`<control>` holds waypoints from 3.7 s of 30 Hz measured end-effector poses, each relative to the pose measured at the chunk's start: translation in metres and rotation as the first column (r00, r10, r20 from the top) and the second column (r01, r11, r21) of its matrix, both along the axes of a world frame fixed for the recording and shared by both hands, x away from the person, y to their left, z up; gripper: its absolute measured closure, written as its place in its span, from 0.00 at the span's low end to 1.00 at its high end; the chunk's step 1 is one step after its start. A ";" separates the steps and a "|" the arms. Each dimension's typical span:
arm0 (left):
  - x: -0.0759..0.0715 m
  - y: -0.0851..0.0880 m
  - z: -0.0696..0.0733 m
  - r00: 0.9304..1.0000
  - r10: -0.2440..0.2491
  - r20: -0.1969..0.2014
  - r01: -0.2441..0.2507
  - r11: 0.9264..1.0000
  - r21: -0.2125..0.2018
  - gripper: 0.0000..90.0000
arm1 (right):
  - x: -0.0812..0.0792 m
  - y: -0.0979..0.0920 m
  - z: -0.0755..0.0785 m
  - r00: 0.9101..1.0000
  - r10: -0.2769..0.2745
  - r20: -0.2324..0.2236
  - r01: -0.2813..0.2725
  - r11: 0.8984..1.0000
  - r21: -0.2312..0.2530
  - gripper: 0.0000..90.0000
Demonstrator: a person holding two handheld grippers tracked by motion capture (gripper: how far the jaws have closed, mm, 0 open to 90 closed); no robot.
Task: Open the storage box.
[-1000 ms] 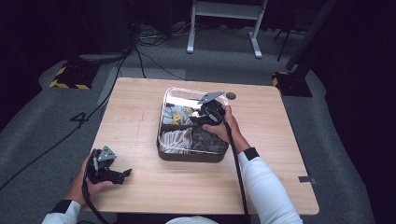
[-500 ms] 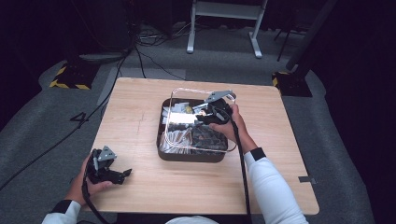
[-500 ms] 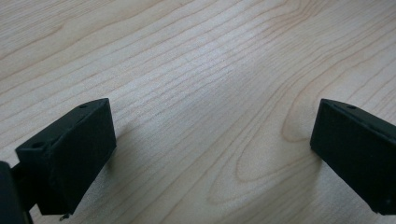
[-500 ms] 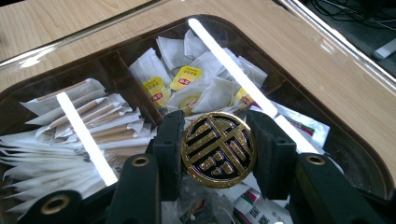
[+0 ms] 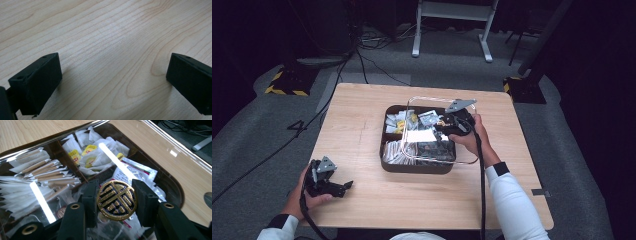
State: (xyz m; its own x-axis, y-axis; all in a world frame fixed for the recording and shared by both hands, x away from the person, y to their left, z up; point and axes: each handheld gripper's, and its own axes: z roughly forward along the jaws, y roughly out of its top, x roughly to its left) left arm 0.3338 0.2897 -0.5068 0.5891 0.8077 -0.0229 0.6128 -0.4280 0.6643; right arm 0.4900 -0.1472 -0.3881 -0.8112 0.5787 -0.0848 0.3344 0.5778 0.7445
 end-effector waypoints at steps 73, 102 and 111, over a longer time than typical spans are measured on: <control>0.000 0.000 0.000 1.000 0.001 0.000 -0.001 1.000 0.000 0.00 | -0.032 -0.182 -0.022 0.972 -0.231 -0.041 0.232 0.972 0.018 0.66; 0.000 0.000 0.000 1.000 0.000 0.000 0.000 1.000 0.000 0.00 | -0.016 -0.183 -0.077 0.956 -0.263 -0.130 0.256 0.964 -0.070 0.66; 0.000 0.000 0.000 1.000 0.001 0.000 -0.001 1.000 0.000 0.00 | -0.012 -0.178 -0.088 0.954 -0.263 -0.144 0.253 0.964 -0.082 0.66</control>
